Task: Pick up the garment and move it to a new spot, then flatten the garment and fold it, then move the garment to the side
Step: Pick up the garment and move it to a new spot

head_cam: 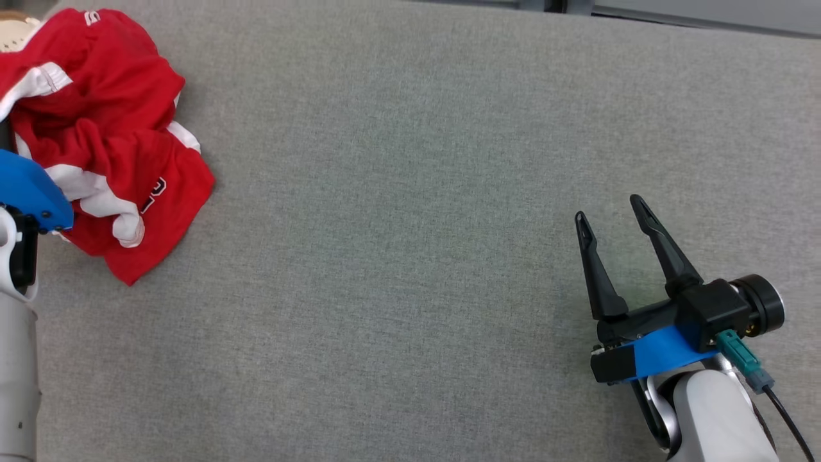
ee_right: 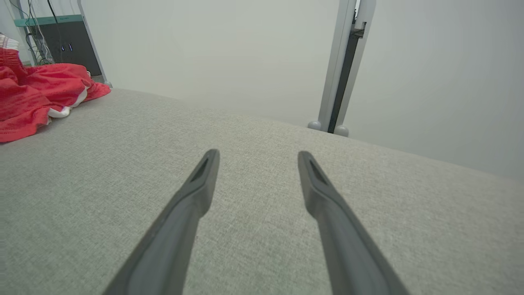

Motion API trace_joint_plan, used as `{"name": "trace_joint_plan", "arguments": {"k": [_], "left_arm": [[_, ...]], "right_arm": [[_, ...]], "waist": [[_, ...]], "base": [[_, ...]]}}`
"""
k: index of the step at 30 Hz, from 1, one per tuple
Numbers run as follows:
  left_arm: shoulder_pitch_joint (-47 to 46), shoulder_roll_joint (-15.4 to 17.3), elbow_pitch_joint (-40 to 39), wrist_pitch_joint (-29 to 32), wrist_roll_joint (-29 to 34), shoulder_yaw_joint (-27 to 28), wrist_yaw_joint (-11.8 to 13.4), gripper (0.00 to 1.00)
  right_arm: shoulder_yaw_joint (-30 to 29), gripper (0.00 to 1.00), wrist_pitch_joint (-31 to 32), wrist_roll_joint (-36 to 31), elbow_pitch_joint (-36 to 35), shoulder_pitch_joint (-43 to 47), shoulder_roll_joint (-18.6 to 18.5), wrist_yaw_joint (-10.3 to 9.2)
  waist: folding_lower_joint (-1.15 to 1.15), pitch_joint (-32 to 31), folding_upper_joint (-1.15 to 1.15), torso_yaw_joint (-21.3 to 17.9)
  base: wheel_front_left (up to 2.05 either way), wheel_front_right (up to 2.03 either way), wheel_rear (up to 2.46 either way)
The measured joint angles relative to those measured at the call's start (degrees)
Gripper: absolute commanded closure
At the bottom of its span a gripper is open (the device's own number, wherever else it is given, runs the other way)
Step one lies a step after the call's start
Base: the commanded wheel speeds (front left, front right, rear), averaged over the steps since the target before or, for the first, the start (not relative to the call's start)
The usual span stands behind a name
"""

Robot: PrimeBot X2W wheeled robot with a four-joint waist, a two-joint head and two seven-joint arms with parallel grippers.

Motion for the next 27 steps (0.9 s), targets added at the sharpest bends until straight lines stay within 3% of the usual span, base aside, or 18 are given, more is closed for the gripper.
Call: {"name": "trace_joint_plan", "arguments": {"k": [7,14,22,27], "left_arm": [[-1.1,0.2,-4.5,-2.1,-0.9,-3.7,-0.8,1.00],[-0.6,-3.0,-14.2,-1.3,-1.8,-9.1,-0.9,1.00],[0.6,-12.1,-26.2,1.5,-2.1,-14.8,0.2,1.00],[0.6,-18.4,-31.0,3.1,-4.2,-19.0,2.4,1.00]], "right_arm": [[-0.2,0.00,0.0,2.5,0.8,0.4,0.0,0.00],[-3.6,0.00,0.0,4.1,1.5,2.9,0.0,0.00],[-8.2,0.00,0.0,4.7,1.3,4.4,0.0,0.00],[-10.9,0.00,0.0,5.1,0.9,4.5,0.0,0.00]], "waist": [[-0.01,-4.5,0.00,-1.6],[-0.02,-9.4,0.00,-5.1],[-0.02,-12.3,0.00,-10.5],[-0.02,-12.6,0.00,-13.0]], "base": [[0.00,0.00,0.00],[0.00,0.00,0.00],[0.00,0.00,0.00],[0.00,0.00,0.00]]}}
